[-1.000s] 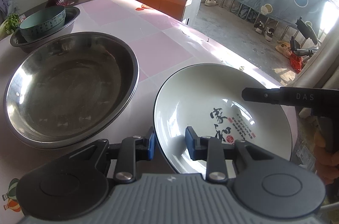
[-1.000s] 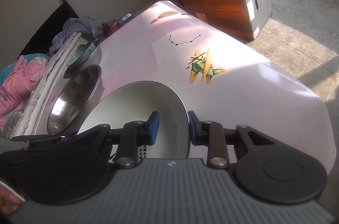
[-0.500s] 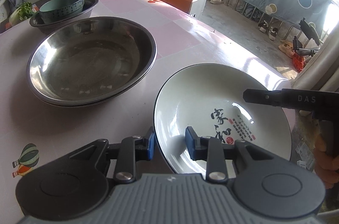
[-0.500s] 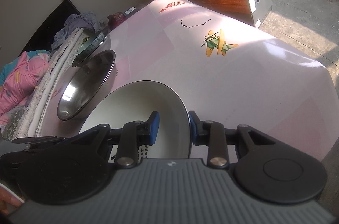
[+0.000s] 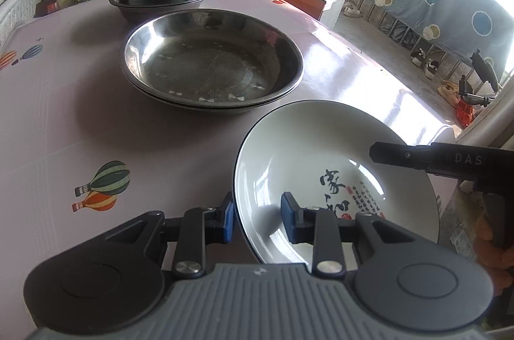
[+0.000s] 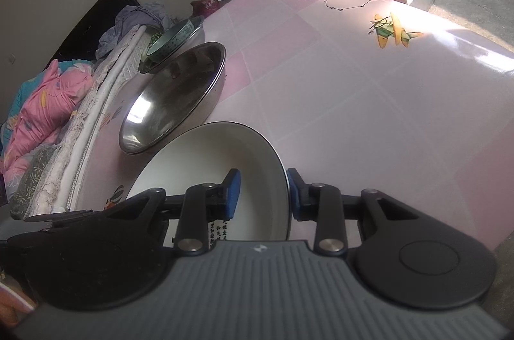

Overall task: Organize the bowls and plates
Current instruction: 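Lift the white plate and carry it toward the stacked steel plates, then lower the white plate beside the steel plates and open both grippers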

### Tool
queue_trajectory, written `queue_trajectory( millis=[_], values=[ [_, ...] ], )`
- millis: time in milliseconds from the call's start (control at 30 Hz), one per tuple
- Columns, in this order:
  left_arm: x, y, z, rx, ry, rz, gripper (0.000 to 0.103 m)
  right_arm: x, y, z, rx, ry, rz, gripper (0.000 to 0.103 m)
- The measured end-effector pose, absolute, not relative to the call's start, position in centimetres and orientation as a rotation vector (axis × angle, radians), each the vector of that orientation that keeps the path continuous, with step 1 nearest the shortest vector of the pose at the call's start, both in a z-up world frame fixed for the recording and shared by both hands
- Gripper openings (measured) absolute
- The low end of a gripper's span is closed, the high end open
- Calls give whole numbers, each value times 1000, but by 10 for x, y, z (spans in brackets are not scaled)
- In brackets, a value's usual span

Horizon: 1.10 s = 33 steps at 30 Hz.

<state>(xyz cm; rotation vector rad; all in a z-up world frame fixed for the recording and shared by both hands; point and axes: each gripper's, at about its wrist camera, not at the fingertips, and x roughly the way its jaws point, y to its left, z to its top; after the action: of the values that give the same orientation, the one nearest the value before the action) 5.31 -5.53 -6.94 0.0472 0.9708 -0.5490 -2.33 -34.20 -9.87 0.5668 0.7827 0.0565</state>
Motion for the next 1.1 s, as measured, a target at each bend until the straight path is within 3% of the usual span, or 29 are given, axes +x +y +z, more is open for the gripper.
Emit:
queue_trajectory(
  millis=[300, 667, 767, 833, 1000, 1100],
  values=[
    [50, -8, -69, -53, 982, -497, 30, -9, -298, -95, 525, 804, 118, 37],
    [44, 3, -71, -78, 971, -487, 37, -4, -269, -92, 446, 783, 137, 56],
    [42, 2, -71, -72, 961, -498, 42, -6, -273, -94, 486, 765, 154, 65],
    [41, 1, -72, -65, 956, -508, 46, -7, -273, -95, 503, 755, 171, 79],
    [43, 0, -73, -86, 950, -530, 58, -4, -267, -96, 515, 750, 210, 102],
    [43, -1, -73, -93, 948, -539, 62, -3, -262, -95, 488, 752, 206, 102]
  ],
)
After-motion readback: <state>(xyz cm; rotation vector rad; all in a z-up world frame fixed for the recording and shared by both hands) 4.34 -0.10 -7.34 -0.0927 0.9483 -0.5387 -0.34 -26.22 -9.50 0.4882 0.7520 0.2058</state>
